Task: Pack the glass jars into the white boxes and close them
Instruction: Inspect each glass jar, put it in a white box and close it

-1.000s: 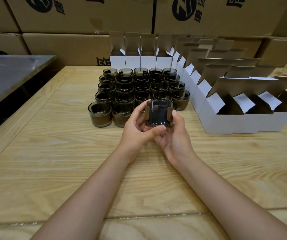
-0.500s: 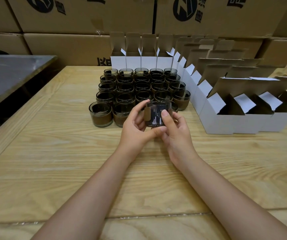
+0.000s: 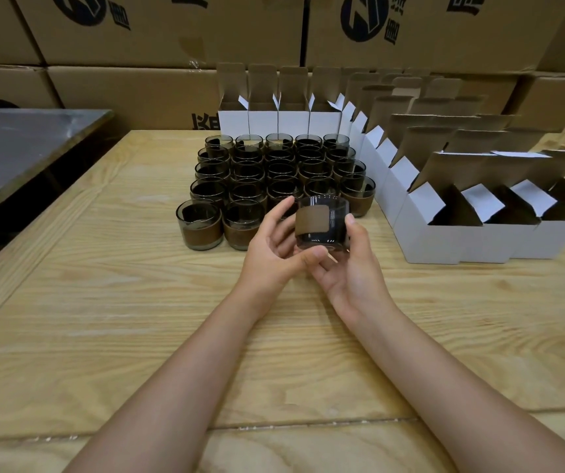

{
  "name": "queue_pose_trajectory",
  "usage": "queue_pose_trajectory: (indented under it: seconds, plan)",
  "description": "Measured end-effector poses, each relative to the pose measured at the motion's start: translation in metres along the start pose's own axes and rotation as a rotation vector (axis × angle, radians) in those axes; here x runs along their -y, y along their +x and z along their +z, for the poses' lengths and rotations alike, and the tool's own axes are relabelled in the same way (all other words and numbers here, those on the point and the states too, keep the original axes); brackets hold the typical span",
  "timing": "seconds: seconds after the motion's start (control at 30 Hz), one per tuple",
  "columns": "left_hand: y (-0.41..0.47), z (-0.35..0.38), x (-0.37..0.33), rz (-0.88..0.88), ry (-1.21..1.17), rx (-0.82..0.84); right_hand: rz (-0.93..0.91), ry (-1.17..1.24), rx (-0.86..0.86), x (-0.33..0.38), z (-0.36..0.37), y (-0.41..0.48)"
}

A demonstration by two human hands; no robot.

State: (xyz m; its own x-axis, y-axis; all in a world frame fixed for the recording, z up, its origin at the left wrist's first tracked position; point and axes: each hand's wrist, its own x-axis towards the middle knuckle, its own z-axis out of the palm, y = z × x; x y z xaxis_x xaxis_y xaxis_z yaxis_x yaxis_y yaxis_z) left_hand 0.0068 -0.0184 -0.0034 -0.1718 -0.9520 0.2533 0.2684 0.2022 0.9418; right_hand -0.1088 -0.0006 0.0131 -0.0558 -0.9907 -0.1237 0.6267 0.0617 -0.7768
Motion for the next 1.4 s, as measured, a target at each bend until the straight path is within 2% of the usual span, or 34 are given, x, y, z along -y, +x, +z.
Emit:
queue_pose_trajectory:
  seconds: [0.23, 0.43, 0.7, 0.87, 1.1, 1.27, 1.4]
  plan:
    - [0.0001, -0.001, 0.002, 0.009, 0.041, -0.024, 0.063, 0.016, 0.051, -0.0015, 0.0003, -0.0009]
    - [0.0004, -0.001, 0.0016, 0.049, 0.052, -0.08, -0.048, -0.159, 0.038, 0.0, 0.0019, -0.0021]
    - [0.0006, -0.0005, 0.0, 0.063, 0.081, -0.084, -0.09, -0.224, -0.022, -0.0007, 0.0038, -0.0036]
    - [0.0006, -0.001, 0.0002, 0.068, 0.087, -0.059, -0.106, -0.175, -0.009, -0.0009, 0.0019, -0.0006]
    - [0.0016, -0.0033, -0.0006, -0.005, -0.039, 0.008, -0.024, -0.013, 0.019, 0.0047, -0.0001, 0.0012]
    - [0.0028, -0.0017, 0.0037, 0.024, 0.008, -0.026, 0.06, -0.006, 0.04, 0.0006, 0.0025, 0.0001]
    - [0.0027, -0.0023, 0.0034, 0.038, 0.027, -0.033, 0.044, -0.042, 0.069, -0.0006, -0.0017, 0.0022]
